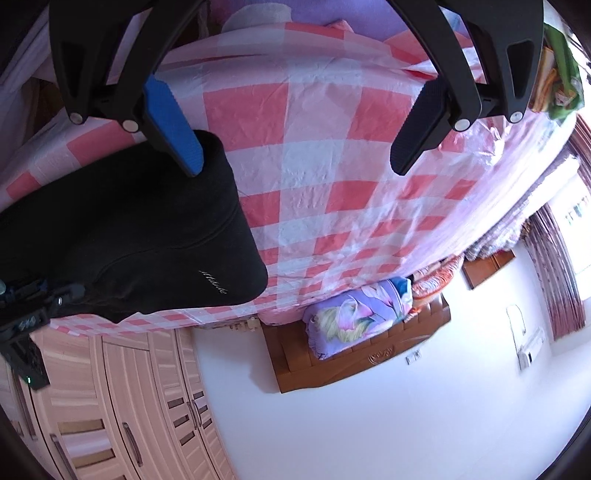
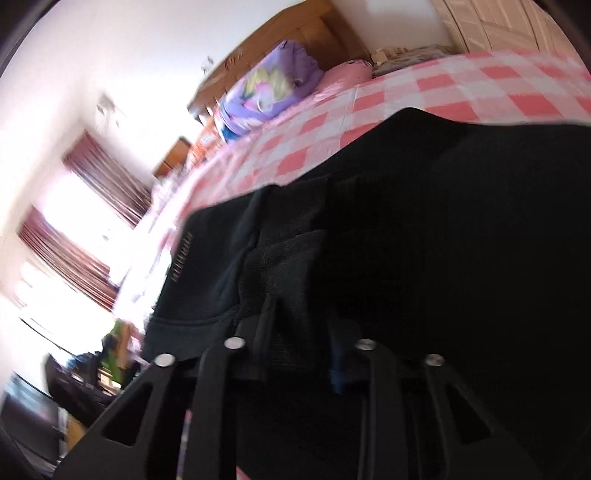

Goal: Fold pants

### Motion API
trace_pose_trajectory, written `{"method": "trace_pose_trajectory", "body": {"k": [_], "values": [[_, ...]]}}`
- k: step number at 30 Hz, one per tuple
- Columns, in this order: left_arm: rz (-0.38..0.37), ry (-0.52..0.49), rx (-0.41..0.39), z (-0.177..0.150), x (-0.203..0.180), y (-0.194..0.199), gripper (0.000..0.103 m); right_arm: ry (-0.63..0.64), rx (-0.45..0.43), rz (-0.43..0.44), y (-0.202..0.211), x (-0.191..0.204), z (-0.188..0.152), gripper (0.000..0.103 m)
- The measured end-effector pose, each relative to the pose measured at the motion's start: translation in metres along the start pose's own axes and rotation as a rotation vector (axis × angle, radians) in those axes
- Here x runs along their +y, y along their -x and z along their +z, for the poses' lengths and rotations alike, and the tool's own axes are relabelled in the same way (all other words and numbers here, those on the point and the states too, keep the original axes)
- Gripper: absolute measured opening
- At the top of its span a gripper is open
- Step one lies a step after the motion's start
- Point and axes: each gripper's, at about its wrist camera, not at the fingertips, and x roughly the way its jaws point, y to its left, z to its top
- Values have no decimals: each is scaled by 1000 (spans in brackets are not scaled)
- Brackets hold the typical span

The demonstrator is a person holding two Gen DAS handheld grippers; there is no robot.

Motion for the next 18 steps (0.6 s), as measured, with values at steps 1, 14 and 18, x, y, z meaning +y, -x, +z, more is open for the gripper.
{"method": "trace_pose_trajectory", "body": {"k": [1, 14, 18], "values": [[-7, 4, 6, -1, 0, 0, 102, -5, -16, 10, 4, 0, 0, 16], [-50, -34, 86, 10, -43, -34, 102, 96, -141, 36, 43, 51, 24, 15], [-78, -17, 113, 8, -37, -45, 102, 99, -185, 49, 58, 57, 30, 14]]}}
